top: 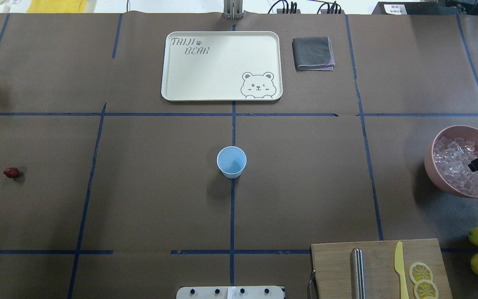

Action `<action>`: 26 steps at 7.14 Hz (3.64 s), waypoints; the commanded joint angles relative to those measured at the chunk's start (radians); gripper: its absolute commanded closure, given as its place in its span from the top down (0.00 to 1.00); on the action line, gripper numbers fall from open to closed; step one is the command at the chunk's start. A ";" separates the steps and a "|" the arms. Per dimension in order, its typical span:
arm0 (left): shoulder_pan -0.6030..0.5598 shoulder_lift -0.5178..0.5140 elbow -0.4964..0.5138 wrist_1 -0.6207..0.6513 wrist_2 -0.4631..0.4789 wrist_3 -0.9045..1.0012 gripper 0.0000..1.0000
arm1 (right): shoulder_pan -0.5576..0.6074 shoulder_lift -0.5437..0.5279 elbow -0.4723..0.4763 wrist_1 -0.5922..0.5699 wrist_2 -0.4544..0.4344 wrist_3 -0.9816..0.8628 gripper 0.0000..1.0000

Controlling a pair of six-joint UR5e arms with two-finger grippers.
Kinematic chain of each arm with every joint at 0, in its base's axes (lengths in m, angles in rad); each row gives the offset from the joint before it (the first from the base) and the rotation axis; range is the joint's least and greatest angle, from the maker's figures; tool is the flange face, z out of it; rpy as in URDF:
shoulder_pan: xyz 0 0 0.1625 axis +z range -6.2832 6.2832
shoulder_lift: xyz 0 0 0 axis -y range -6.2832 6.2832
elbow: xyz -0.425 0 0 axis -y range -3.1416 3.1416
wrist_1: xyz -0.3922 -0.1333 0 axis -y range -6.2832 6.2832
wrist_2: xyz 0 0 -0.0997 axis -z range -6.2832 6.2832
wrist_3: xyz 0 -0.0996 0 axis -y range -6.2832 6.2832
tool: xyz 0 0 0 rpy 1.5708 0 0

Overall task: Put ice and strawberries in cup
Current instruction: 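Lower the right gripper into the pink bowl and grasp an ice cube, then carry the ice cube with the right gripper over the blue cup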

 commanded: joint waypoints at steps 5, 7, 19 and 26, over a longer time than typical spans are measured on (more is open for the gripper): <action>0.000 0.000 -0.005 0.002 0.000 0.000 1.00 | -0.023 0.002 -0.032 0.000 0.009 0.003 0.70; 0.000 0.000 -0.006 0.002 0.000 0.000 1.00 | -0.023 0.002 -0.030 0.000 0.011 0.003 0.35; 0.012 0.020 -0.013 -0.035 -0.100 0.012 1.00 | -0.212 0.401 0.191 -0.039 0.063 0.881 0.00; 0.014 0.025 -0.048 -0.035 -0.100 0.014 1.00 | -0.574 0.874 -0.180 -0.030 -0.301 1.277 0.18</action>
